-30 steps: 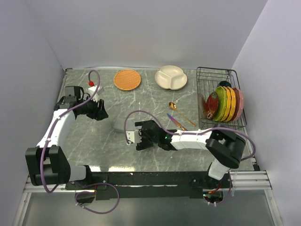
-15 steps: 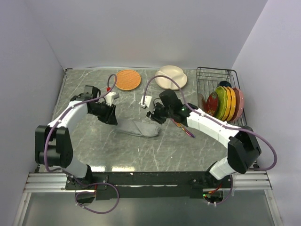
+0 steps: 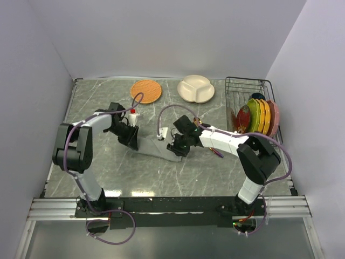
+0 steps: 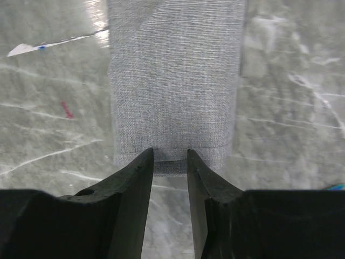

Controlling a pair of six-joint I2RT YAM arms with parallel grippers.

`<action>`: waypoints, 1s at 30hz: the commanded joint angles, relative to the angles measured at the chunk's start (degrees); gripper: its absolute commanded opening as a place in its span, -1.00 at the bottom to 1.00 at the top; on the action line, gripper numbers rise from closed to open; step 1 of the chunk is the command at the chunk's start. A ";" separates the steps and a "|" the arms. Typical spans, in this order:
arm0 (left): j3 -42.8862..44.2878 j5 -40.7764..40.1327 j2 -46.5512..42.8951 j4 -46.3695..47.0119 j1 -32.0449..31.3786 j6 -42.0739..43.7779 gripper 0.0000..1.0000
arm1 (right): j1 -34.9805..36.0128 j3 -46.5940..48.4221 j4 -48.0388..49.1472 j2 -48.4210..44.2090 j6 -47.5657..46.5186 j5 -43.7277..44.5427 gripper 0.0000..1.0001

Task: Fold the napkin into a case and place the utensils inside
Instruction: Rotate the smaller rectangle-folded napkin at the center of the board.

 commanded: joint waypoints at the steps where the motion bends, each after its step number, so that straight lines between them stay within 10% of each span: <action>1: 3.63 -1.47 3.11 1.27 0.05 -1.77 -0.34 | 3.64 0.09 -1.53 1.12 -1.13 1.16 -0.18; 8: 9.34 1.76 2.16 -1.97 1.80 0.32 -0.08 | 5.66 5.17 -7.51 3.15 0.00 -1.54 -0.05; 17: 4.00 -0.49 -7.35 -10.61 4.89 10.71 -0.12 | -5.50 14.16 -16.83 -3.71 -2.25 -5.08 0.77; 30: 8.72 -8.41 5.83 -1.20 -1.71 2.71 -0.17 | -5.68 10.55 -13.05 5.51 -22.48 1.78 0.70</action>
